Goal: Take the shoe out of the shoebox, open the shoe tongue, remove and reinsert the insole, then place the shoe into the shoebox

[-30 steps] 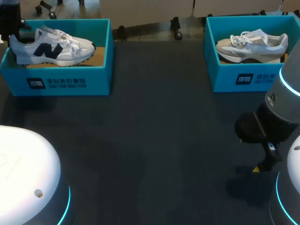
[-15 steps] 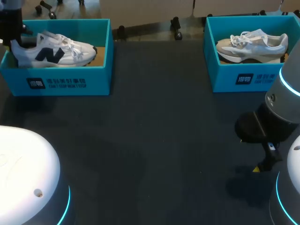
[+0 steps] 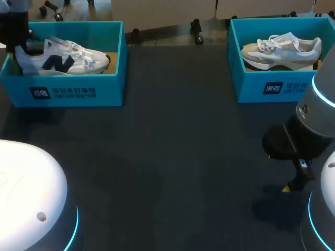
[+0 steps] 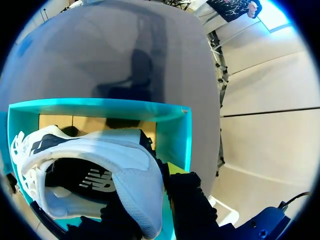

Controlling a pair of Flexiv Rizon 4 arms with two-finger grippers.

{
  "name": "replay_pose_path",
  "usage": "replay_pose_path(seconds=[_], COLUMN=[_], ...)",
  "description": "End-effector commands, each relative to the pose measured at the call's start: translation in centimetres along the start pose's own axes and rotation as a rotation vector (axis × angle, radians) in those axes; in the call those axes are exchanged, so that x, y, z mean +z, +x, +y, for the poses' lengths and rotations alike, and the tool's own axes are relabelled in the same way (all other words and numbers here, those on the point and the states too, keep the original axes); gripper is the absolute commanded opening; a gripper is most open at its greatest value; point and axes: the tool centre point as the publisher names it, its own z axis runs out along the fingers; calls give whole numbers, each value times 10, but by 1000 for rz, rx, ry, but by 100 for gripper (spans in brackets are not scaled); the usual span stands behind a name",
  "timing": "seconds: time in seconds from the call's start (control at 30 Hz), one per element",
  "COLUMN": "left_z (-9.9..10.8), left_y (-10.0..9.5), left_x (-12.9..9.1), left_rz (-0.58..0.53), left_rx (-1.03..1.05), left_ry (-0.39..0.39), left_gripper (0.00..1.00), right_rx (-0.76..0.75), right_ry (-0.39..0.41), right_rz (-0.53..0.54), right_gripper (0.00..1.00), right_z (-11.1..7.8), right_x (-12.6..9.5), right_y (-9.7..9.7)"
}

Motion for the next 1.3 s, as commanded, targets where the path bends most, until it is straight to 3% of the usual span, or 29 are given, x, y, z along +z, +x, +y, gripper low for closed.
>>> replay_pose_path(seconds=[0.03,0.7,1.0,1.3], left_z=[0,7,23,9], left_y=[1,-15,-14,-10], left_x=[-2,7,8,17], left_rz=[-1,22,26,34], left_rx=[0,-20,-44,-27], left_ry=[1,18,27,44], left_gripper=[0,0,0,0], right_rx=[-1,-1,-1,-1], right_ry=[0,0,0,0], right_rz=[-2,-2,-2,-2], right_gripper=[100,100,100,100], right_z=[0,0,0,0], right_x=[1,1,1,1], right_y=[1,1,1,1])
